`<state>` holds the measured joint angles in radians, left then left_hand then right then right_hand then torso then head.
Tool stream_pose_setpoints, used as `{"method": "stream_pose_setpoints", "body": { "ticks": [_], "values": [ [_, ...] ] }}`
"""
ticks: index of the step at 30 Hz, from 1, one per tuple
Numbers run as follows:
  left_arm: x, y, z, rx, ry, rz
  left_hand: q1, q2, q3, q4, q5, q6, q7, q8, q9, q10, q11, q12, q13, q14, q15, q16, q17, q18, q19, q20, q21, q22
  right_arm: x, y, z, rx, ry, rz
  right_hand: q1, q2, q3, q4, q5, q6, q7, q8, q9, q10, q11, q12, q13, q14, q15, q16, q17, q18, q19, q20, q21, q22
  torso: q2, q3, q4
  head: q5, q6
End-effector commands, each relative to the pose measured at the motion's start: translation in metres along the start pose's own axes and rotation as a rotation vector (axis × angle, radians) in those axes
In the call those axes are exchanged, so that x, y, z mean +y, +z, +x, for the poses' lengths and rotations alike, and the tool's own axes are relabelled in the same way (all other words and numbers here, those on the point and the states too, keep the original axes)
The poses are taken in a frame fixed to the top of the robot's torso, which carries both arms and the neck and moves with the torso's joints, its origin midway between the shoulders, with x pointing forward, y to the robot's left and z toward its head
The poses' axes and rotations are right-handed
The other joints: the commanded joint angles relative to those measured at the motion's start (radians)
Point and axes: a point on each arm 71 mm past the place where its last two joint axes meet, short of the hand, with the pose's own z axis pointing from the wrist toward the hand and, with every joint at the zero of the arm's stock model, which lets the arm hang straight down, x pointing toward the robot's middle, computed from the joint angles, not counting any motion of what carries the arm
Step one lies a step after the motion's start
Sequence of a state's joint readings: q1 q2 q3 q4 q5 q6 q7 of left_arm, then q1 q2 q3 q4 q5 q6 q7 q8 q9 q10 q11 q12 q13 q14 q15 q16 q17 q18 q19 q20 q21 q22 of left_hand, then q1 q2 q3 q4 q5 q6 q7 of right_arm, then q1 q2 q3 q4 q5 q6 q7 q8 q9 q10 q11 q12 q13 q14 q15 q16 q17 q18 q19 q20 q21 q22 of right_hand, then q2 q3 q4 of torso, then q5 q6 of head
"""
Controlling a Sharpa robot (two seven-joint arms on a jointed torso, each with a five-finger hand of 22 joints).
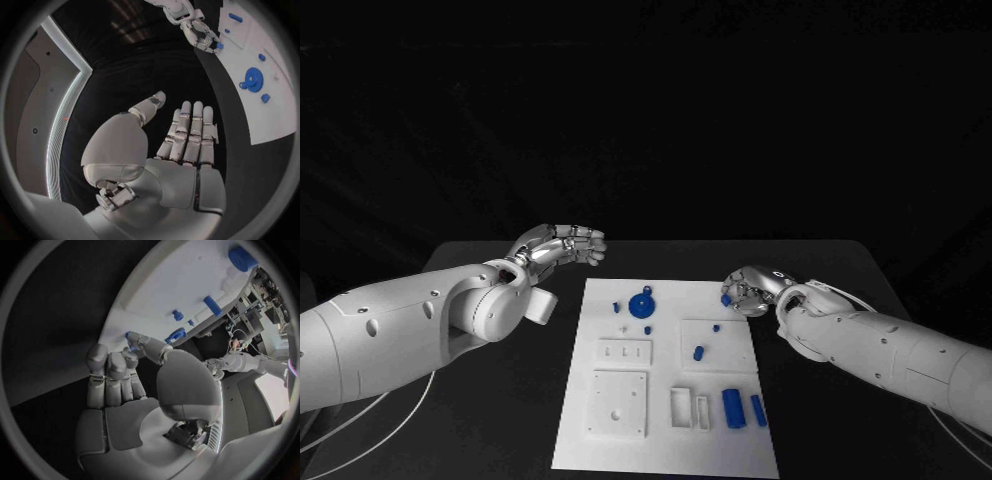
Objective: Assemble the parts on the task board
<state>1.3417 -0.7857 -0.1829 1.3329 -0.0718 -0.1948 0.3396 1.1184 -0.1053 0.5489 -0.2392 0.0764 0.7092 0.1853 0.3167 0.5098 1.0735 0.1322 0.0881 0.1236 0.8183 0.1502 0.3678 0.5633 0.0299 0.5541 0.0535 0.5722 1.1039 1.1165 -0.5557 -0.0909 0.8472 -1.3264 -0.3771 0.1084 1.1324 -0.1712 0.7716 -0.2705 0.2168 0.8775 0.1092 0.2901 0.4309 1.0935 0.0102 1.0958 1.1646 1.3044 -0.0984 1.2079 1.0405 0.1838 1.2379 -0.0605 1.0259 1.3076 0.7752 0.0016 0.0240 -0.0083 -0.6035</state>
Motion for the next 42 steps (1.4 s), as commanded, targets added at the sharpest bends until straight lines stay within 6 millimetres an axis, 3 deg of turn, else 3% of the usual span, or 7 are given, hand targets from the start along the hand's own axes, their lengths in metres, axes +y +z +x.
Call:
{"method": "stream_pose_setpoints", "body": {
  "ticks": [1, 23, 31, 36, 42],
  "values": [
    [-0.0013, 0.0005, 0.0022, 0.018, -0.007, 0.01, -0.002, 0.005, 0.002, -0.005, -0.006, -0.001, -0.004, -0.007, 0.0, -0.009, 0.0, -0.007, 0.001, -0.007, 0.002, -0.005, -0.001, 0.009, -0.004, -0.001, 0.0, -0.002, 0.0004, -0.0002, 0.0025, 0.029, -0.017, -0.006, -0.001, 0.011, 0.005, -0.002, -0.006, 0.007, 0.001, 0.007, 0.001, -0.004, -0.011, 0.003, -0.001, 0.0, -0.009, -0.004, 0.001, 0.078, -0.005, 0.005, 0.005, 0.019, -0.001, 0.0005, 0.0008, -0.001, -0.001],
    [-0.0013, 0.0004, 0.0027, 0.021, -0.007, 0.009, -0.002, 0.005, 0.002, -0.005, -0.007, -0.001, -0.003, -0.007, 0.0, -0.01, 0.0, -0.008, 0.002, -0.007, 0.002, -0.005, -0.001, 0.009, -0.004, -0.001, 0.001, -0.002, 0.0032, 0.0008, 0.0025, 0.02, -0.017, -0.013, -0.01, 0.017, 0.009, -0.003, -0.021, 0.016, -0.001, 0.014, 0.005, -0.005, -0.014, 0.004, -0.001, 0.0, -0.013, -0.006, 0.003, 0.078, -0.006, 0.005, 0.007, 0.019, -0.001, 0.0003, 0.0007, 0.0, -0.002],
    [-0.0012, 0.0004, 0.0024, 0.02, -0.007, 0.008, -0.002, 0.005, 0.002, -0.004, -0.008, -0.001, -0.003, -0.007, 0.0, -0.01, -0.001, -0.009, 0.002, -0.007, 0.002, -0.005, -0.001, 0.009, -0.004, -0.001, 0.001, -0.002, 0.0043, 0.0012, 0.0028, 0.019, -0.017, -0.016, -0.02, 0.03, 0.026, 0.001, -0.072, 0.067, 0.001, 0.042, 0.021, -0.01, -0.012, 0.006, -0.001, 0.001, -0.011, -0.008, 0.005, 0.078, -0.008, 0.005, 0.009, 0.018, -0.001, 0.0008, 0.0008, 0.0, -0.002],
    [-0.0012, 0.0004, 0.0026, 0.02, -0.007, 0.008, -0.002, 0.006, 0.002, -0.004, -0.008, -0.001, -0.003, -0.007, 0.0, -0.01, -0.001, -0.009, 0.003, -0.006, 0.002, -0.005, -0.001, 0.009, -0.004, -0.001, 0.001, -0.002, 0.0041, 0.0014, 0.0028, 0.019, -0.017, -0.013, -0.034, 0.024, 0.025, 0.011, -0.108, 0.09, 0.003, 0.052, 0.028, -0.01, -0.01, 0.009, -0.001, 0.002, -0.009, -0.008, 0.006, 0.078, -0.007, 0.004, 0.011, 0.018, -0.001, 0.0008, 0.0004, 0.0, -0.003],
    [-0.0012, 0.0003, 0.0023, 0.019, -0.007, 0.008, -0.002, 0.006, 0.002, -0.004, -0.008, -0.001, -0.004, -0.007, 0.0, -0.01, -0.001, -0.009, 0.003, -0.006, 0.002, -0.005, -0.001, 0.009, -0.004, -0.001, 0.001, -0.002, 0.0033, 0.0016, 0.0026, 0.016, -0.02, -0.005, -0.045, 0.017, 0.015, 0.02, -0.117, 0.092, 0.003, 0.052, 0.031, -0.008, -0.01, 0.01, -0.002, 0.003, -0.01, -0.008, 0.007, 0.078, -0.005, 0.003, 0.012, 0.018, -0.001, 0.0011, 0.0008, 0.0, -0.003]
  ]
}}
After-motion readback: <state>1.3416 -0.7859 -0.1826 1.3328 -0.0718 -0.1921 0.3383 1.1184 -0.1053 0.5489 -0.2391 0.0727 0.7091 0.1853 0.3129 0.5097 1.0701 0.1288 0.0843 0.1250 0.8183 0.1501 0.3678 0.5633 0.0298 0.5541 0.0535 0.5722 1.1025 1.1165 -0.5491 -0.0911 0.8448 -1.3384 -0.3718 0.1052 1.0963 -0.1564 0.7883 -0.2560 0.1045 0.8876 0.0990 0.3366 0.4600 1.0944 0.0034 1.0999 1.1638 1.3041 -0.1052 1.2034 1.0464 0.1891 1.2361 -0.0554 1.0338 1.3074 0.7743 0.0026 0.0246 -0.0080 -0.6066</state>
